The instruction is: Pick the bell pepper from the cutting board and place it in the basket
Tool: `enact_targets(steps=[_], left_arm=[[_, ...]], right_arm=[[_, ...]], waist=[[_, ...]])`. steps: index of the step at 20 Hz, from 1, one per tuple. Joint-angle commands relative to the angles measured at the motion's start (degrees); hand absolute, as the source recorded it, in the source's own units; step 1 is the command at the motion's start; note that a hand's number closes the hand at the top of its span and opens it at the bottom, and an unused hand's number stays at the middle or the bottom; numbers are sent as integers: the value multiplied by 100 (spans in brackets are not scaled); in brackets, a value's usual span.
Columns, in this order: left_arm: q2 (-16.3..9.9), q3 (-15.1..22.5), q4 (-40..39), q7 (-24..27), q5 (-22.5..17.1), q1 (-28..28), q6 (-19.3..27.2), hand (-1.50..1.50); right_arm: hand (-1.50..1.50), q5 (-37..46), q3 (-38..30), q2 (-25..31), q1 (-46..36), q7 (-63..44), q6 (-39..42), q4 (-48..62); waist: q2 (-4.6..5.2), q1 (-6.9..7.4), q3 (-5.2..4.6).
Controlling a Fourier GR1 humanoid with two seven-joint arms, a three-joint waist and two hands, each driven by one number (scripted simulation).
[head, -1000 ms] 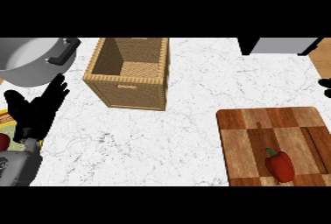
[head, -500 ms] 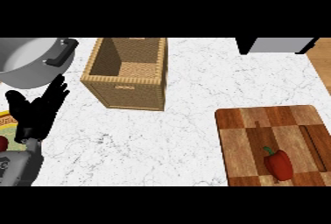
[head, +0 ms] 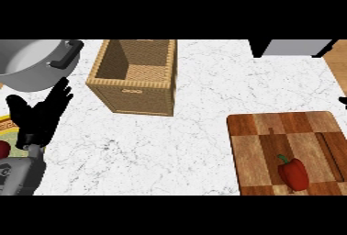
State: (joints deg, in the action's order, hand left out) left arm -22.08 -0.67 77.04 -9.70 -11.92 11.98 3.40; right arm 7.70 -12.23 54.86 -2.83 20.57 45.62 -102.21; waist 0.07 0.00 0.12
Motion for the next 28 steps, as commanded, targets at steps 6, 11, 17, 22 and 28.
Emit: enact_targets(steps=[6, 11, 17, 22, 28], left_arm=[[150, 73, 654, -521, 100, -43, 138, 0], [-48, -235, 511, -303, 41, -318, -214, 0], [107, -310, 93, -321, 221, 162, -196, 0], [280, -279, 677, -137, 303, -534, -303, 0], [508, -272, 457, -179, 611, -230, -218, 0]], right_arm=[[-150, 937, 923, -1057, 179, 1061, -937, 620], [-150, 1608, 1274, -1317, 390, 1697, -1371, 1129], [-150, 2438, 1871, -1516, 213, 1272, -1532, 1231], [-150, 2702, 1693, -1454, -114, 1684, -1509, 1824], [-150, 3164, 1791, -1730, -214, 2116, -1852, 2364]], waist=[[-9, 61, -5], [-11, 27, -8], [-5, -1, -11], [-12, 26, -11], [-8, 6, -11]])
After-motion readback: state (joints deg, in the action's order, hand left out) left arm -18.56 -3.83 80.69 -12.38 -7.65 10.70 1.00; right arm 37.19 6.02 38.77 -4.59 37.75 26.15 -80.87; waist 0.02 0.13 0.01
